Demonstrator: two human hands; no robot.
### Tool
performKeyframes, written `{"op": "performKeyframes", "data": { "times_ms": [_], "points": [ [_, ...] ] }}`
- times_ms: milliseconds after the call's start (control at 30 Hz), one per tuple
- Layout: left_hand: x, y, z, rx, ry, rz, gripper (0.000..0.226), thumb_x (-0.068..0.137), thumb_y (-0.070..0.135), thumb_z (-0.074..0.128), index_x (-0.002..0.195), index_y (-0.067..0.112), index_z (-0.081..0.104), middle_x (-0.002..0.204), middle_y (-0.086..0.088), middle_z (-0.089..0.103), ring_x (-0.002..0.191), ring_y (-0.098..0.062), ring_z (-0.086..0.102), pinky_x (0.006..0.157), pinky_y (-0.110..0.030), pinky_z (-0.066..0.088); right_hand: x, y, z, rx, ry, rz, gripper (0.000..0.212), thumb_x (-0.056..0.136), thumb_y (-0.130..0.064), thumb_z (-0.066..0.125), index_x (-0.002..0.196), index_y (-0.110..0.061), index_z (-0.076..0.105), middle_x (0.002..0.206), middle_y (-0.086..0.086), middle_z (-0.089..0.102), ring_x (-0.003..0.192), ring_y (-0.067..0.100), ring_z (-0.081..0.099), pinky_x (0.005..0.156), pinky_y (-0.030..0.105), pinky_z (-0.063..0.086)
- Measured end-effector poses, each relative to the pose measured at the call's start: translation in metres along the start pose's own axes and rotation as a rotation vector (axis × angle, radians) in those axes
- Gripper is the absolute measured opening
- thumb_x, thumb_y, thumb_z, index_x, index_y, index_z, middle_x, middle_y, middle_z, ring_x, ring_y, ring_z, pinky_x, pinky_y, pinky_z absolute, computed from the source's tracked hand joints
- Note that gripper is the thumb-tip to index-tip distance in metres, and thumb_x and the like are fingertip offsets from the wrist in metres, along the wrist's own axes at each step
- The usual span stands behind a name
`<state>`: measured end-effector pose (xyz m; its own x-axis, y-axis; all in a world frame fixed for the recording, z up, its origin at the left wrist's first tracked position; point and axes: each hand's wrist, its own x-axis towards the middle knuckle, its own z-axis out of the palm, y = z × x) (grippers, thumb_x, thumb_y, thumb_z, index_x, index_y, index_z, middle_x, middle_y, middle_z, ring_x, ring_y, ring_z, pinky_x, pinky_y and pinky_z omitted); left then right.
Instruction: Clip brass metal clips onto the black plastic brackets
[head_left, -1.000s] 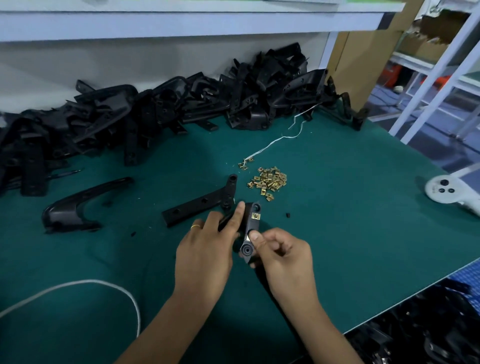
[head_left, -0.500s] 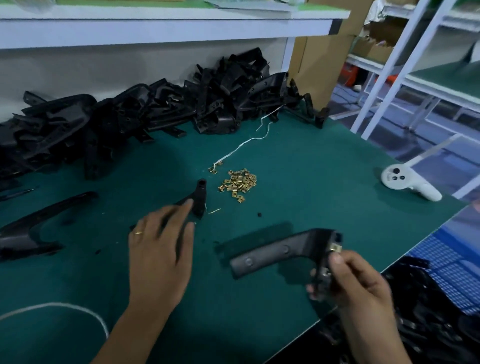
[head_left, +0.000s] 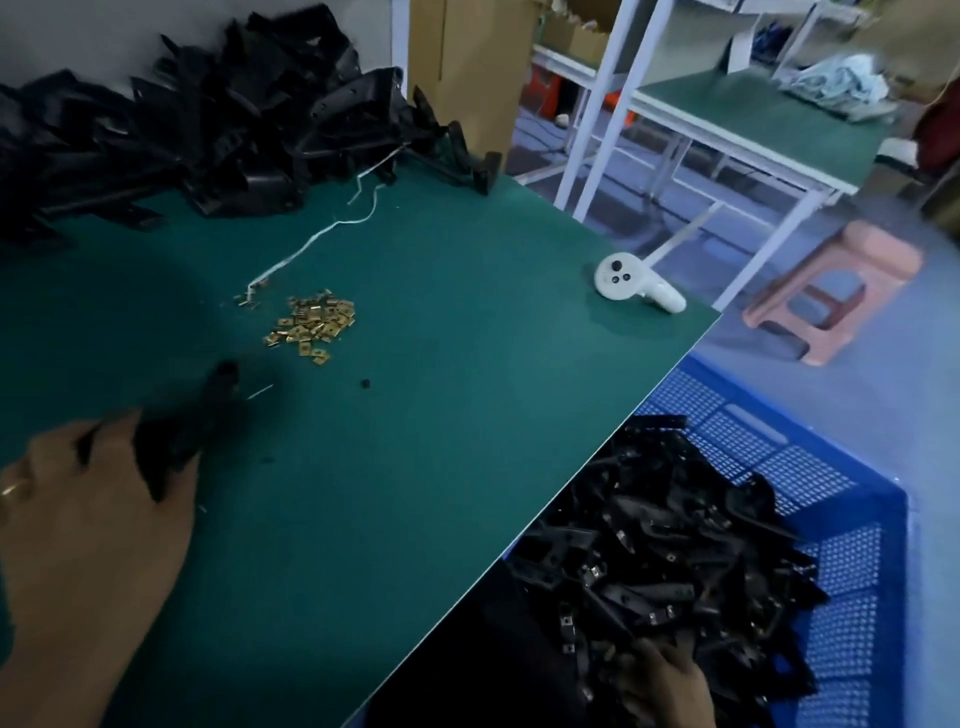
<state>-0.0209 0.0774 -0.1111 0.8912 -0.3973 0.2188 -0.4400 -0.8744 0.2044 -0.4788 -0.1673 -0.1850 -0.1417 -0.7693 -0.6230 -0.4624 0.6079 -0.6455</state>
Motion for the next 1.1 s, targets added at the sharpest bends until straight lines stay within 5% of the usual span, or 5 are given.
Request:
{"op": "performKeyframes", "data": {
  "times_ms": [200, 333, 467, 867, 1100],
  "points": [
    [-0.029, 0.054, -0.065, 0.048, 0.103, 0.044, 0.053, 0.088, 0.062, 0.054, 0.129, 0.030, 0.064, 0.117, -0.010, 0.049, 0.101, -0.039, 0.047, 0.084, -0.058, 0.042, -0.050, -0.098, 0.046, 0.153, 0.376, -0.672, 0.009, 0.099, -0.019, 0.066, 0.091, -0.018, 0.070, 0.080, 0.003, 0.074, 0.077, 0.025, 0.069, 0.079, 0.036, 0.054],
    [-0.026, 0.054, -0.067, 0.000, 0.022, 0.007, 0.043, 0.093, 0.051, 0.063, 0.130, 0.028, 0.066, 0.121, -0.006, 0.053, 0.112, -0.033, 0.048, 0.093, -0.055, 0.039, -0.106, -0.183, 0.093, 0.064, 0.071, -1.095, 0.010, 0.100, -0.035, 0.060, 0.099, -0.029, 0.068, 0.085, -0.017, 0.071, 0.072, -0.002, 0.065, 0.065, 0.004, 0.045],
    [-0.025, 0.050, -0.065, -0.007, 0.036, 0.038, 0.039, 0.091, 0.059, 0.059, 0.120, 0.035, 0.066, 0.110, 0.000, 0.052, 0.104, -0.027, 0.049, 0.087, -0.048, 0.040, -0.141, -0.237, 0.180, -0.258, -0.285, -1.335, 0.008, 0.099, -0.025, 0.067, 0.097, -0.029, 0.074, 0.093, -0.015, 0.071, 0.086, 0.002, 0.064, 0.079, 0.011, 0.046],
    [-0.023, 0.050, -0.063, -0.088, 0.125, 0.080, 0.036, 0.099, 0.033, 0.054, 0.134, 0.028, 0.061, 0.106, -0.001, 0.059, 0.098, -0.027, 0.056, 0.082, -0.045, 0.047, -0.149, -0.251, 0.271, -0.324, -0.298, -1.308, 0.010, 0.090, -0.024, 0.080, 0.091, -0.018, 0.072, 0.095, -0.005, 0.061, 0.092, 0.015, 0.060, 0.085, 0.034, 0.052],
    [-0.024, 0.049, -0.063, -0.129, 0.099, 0.078, 0.046, 0.096, 0.029, 0.055, 0.142, 0.031, 0.057, 0.108, 0.001, 0.059, 0.100, -0.026, 0.055, 0.085, -0.045, 0.046, -0.148, -0.231, 0.237, -0.041, -0.484, -1.196, 0.020, 0.091, -0.026, 0.080, 0.096, -0.031, 0.061, 0.089, -0.017, 0.072, 0.088, 0.003, 0.069, 0.077, 0.012, 0.049]
  ]
}}
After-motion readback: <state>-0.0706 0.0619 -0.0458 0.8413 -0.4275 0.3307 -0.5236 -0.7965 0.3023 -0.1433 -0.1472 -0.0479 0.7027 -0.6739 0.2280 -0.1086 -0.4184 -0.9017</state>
